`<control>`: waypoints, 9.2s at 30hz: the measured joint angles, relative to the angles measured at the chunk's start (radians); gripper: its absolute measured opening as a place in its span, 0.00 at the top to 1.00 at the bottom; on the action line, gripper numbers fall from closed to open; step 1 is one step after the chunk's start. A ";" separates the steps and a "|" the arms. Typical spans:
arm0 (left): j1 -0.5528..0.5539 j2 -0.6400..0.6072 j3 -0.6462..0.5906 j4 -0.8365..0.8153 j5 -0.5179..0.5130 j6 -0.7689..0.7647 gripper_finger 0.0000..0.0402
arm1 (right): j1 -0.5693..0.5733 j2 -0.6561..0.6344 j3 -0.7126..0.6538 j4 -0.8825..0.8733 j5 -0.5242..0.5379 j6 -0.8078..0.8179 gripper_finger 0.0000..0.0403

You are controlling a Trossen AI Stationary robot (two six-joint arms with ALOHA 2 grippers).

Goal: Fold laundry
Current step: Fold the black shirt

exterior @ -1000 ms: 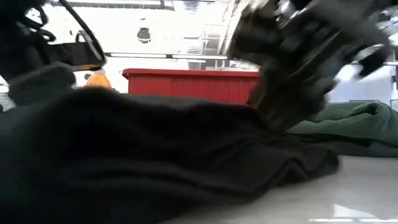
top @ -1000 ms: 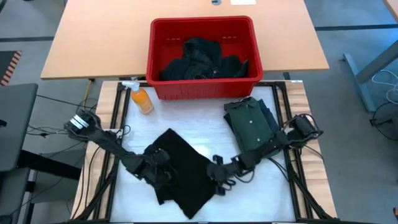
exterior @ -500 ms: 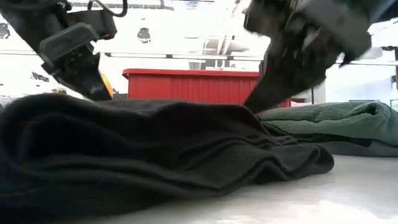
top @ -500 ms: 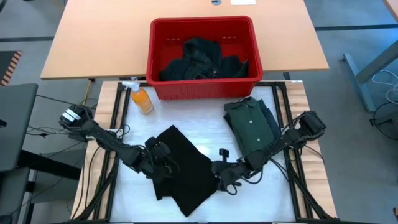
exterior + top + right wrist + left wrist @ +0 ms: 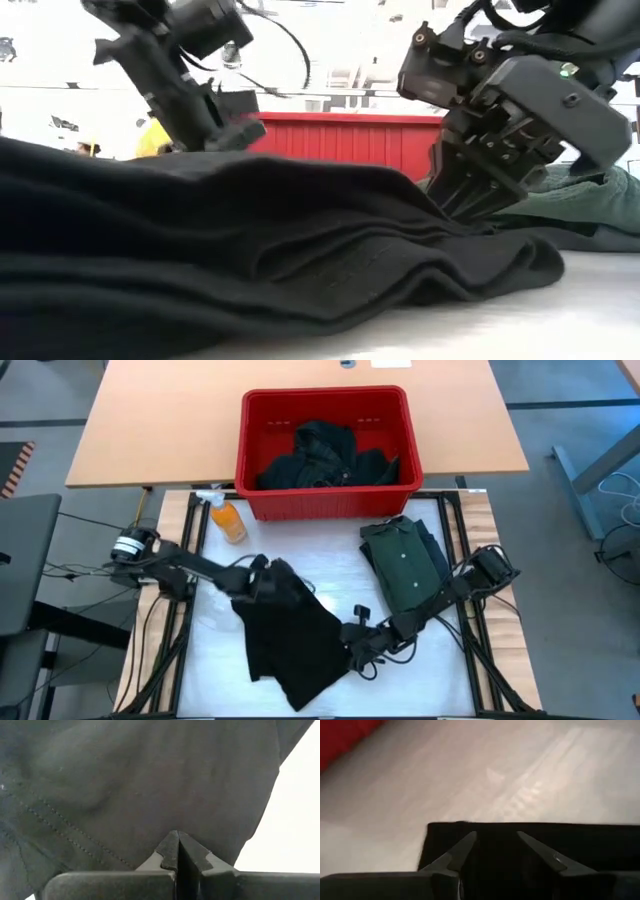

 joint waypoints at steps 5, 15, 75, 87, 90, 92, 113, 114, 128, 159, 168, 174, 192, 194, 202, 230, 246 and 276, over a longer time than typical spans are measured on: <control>0.112 0.014 0.000 -0.013 0.199 0.000 0.70 | 0.011 0.000 0.000 -0.002 0.001 0.002 0.93; 0.188 0.072 0.001 -0.002 0.288 0.011 0.70 | 0.036 0.000 0.000 -0.003 -0.014 0.044 0.93; 0.213 0.170 0.000 0.071 0.246 0.040 0.91 | 0.187 -0.032 0.099 -0.036 -0.213 0.037 0.93; 0.213 0.170 0.000 0.082 0.259 0.029 0.91 | 0.075 -0.033 0.118 0.007 0.123 -0.043 0.94; 0.214 0.170 0.000 0.086 0.273 0.028 0.91 | 0.045 0.023 0.117 0.103 0.014 -0.078 0.94; 0.213 0.170 0.000 0.086 0.274 0.028 0.91 | 0.047 0.046 0.117 0.133 -0.038 -0.078 0.94; 0.215 0.171 0.000 0.097 0.272 0.040 0.91 | 0.100 0.036 0.185 0.221 0.064 -0.198 0.95; 0.215 0.172 0.000 0.098 0.275 0.039 0.91 | 0.081 0.057 0.185 0.232 0.025 -0.175 0.95; 0.220 0.172 0.001 0.101 0.284 0.037 0.91 | 0.148 0.249 0.293 0.203 -0.147 -0.088 0.95; 0.232 0.172 0.001 0.116 0.309 0.028 0.91 | 0.122 0.255 0.344 0.191 -0.201 -0.291 0.95; 0.241 0.167 0.000 0.120 0.298 0.042 0.91 | 0.147 0.043 0.344 -0.090 -0.116 -0.359 0.94; 0.241 0.074 -0.006 0.103 0.309 0.114 0.86 | 0.209 -0.129 0.235 -0.179 -0.046 -0.371 0.94; -0.061 -0.170 -0.003 -0.047 0.218 0.160 0.75 | 0.249 -0.114 0.035 -0.052 0.093 -0.648 0.68; -0.100 -0.164 -0.002 -0.038 0.149 0.153 0.75 | 0.239 -0.082 0.042 -0.053 0.093 -0.683 0.61; -0.124 -0.132 -0.023 0.015 0.103 0.107 0.75 | 0.233 0.022 0.099 -0.056 0.092 -0.707 0.46; -0.119 -0.134 -0.048 0.096 0.141 0.135 0.76 | 0.243 0.093 0.153 -0.066 0.181 -0.717 0.45; -0.116 -0.134 -0.048 0.094 0.161 0.117 0.76 | 0.199 0.092 0.288 -0.378 0.240 -0.635 0.45; -0.121 -0.134 -0.138 0.226 0.196 0.100 0.76 | 0.138 0.091 0.288 -0.383 -0.124 -0.559 0.70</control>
